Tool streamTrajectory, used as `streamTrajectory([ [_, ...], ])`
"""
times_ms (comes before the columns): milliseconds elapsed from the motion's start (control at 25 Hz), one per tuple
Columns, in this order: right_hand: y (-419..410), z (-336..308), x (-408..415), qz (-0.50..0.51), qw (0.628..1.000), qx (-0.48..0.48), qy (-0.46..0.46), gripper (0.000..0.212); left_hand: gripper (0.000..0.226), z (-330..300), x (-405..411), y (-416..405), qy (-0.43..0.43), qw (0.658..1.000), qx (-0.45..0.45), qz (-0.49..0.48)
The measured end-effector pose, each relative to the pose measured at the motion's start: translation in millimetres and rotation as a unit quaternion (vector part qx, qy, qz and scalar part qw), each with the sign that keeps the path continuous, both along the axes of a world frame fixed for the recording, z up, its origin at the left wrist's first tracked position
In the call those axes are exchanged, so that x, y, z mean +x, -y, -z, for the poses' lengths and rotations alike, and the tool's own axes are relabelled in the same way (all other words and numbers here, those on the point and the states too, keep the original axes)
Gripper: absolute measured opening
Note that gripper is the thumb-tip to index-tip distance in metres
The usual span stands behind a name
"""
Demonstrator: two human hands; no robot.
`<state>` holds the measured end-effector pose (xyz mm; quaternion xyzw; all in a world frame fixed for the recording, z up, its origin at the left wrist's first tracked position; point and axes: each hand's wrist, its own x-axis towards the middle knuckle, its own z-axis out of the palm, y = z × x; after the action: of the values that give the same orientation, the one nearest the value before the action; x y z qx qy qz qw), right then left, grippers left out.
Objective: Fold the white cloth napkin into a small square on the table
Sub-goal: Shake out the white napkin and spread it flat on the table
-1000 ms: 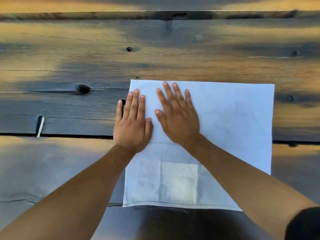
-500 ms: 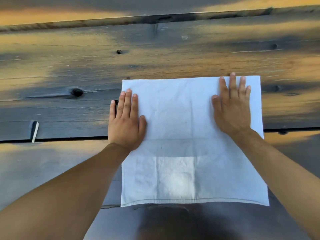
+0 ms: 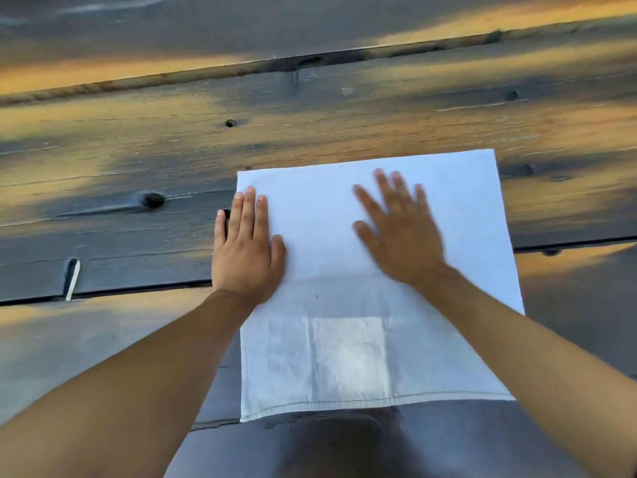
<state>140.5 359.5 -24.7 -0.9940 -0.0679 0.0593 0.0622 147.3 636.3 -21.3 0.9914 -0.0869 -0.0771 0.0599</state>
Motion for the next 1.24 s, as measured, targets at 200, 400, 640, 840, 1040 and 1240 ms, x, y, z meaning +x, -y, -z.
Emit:
streamTrajectory([
  [200, 97.4, -5.5, -12.2, 0.110, 0.993, 0.008, -0.036, 0.063, 0.071, -1.2, -0.3, -0.1, 0.002, 1.000, -0.015, -0.006],
  [400, 43.4, -13.3, -8.7, 0.189, 0.981, 0.032, 0.000, 0.056, 0.070, 1.0, -1.0, -0.2, 0.014, 0.999, -0.030, -0.008],
  [640, -115.9, -14.7, -54.8, -0.028, 0.995, 0.097, 0.023, 0.053, 0.069, 2.2, -3.1, -1.4, 0.016, 1.000, -0.016, -0.006],
  [840, -41.3, 2.3, -64.7, 0.003, 0.999, 0.036, 0.039, 0.056, 0.068, 3.1, -2.3, -2.2, 0.016, 1.000, -0.023, -0.004],
  [1040, 86.6, -1.3, -91.1, 0.115, 0.993, -0.024, -0.003, 0.064, 0.069, 7.9, -2.7, -5.0, 0.029, 0.999, -0.034, -0.002],
  [1240, 85.1, -11.5, -87.2, 0.125, 0.991, -0.034, -0.035, 0.062, 0.074, -4.7, -4.2, -8.0, 0.037, 0.979, -0.198, -0.015],
])
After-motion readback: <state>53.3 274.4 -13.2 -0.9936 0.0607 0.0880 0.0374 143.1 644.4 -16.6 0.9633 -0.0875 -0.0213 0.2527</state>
